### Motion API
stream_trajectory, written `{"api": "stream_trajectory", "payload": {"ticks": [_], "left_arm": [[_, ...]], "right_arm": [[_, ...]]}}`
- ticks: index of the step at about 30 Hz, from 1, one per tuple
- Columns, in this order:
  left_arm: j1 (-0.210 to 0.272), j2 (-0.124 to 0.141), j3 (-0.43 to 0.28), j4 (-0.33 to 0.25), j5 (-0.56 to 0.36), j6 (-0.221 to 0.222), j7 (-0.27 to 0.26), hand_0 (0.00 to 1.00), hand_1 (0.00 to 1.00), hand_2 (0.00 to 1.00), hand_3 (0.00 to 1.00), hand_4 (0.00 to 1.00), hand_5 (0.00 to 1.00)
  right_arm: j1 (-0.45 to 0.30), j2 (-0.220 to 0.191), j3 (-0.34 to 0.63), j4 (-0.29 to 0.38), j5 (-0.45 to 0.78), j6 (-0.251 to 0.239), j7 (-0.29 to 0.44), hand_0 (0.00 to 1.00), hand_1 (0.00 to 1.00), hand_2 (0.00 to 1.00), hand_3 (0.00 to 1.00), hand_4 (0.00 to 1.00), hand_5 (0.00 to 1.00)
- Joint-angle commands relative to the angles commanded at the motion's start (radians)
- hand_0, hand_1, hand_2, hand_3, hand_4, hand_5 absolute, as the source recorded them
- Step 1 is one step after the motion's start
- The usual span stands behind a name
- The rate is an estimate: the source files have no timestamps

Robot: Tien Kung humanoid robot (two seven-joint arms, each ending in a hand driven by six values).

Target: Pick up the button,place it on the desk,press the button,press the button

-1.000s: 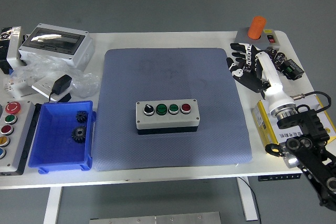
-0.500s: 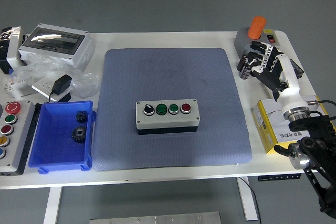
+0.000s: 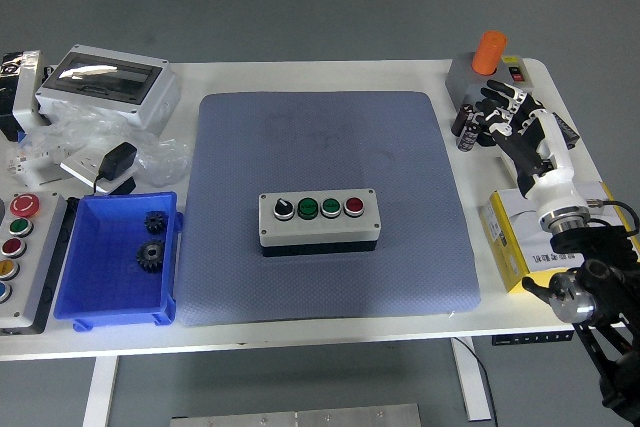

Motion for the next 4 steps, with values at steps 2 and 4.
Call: {"api": "stream_trajectory", "payload": {"ticks": [2, 4], "left_arm": [[0.000, 0.005, 0.006, 0.000, -0.007, 0.000, -0.002, 0.632, 0.617, 0.561, 0.704, 0.779, 0.221], [0.003, 0.008, 0.013, 0.000, -0.015, -0.001, -0.007, 0.632, 0.617, 0.561, 0.704, 0.779, 0.221]], "right_arm": [[-0.005, 0.002, 0.004, -0.003, 0.008, 0.003, 0.000, 0.717, 0.732, 0.758, 0.724, 0.621, 0.293], [-0.010, 0.004, 0.008, -0.007, 0.023, 0.009, -0.001, 0.717, 0.732, 0.758, 0.724, 0.621, 0.293]]}}
